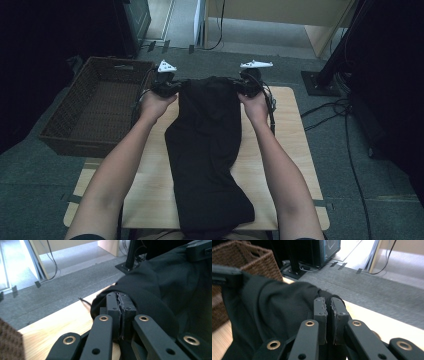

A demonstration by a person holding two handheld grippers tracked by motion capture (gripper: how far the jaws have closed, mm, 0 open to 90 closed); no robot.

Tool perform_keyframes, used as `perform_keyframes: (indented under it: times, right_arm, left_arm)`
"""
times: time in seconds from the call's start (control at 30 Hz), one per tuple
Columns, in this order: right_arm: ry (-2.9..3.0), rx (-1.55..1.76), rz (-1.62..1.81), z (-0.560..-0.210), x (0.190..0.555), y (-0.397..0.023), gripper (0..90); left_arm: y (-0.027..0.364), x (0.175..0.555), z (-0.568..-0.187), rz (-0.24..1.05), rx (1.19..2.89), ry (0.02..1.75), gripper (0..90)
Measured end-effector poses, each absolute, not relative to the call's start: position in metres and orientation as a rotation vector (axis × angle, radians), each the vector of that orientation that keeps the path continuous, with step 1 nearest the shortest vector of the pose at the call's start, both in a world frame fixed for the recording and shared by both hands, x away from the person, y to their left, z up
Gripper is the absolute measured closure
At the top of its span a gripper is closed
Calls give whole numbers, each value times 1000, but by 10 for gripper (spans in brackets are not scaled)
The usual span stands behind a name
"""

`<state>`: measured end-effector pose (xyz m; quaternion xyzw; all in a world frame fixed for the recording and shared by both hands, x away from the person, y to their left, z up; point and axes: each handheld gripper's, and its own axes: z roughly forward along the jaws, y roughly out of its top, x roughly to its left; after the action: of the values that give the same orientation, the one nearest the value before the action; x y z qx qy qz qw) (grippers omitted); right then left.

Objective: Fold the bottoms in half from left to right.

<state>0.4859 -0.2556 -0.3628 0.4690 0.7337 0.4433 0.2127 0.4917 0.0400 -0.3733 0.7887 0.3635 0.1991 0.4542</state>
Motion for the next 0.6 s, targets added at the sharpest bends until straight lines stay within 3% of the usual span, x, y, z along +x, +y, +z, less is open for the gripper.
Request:
perform_keyframes:
  times: [0.6]
  right_arm:
    - [2225, 1221, 1230, -448, 356, -268, 844]
  left_arm:
    - [64, 364, -464, 332, 2055, 804, 878]
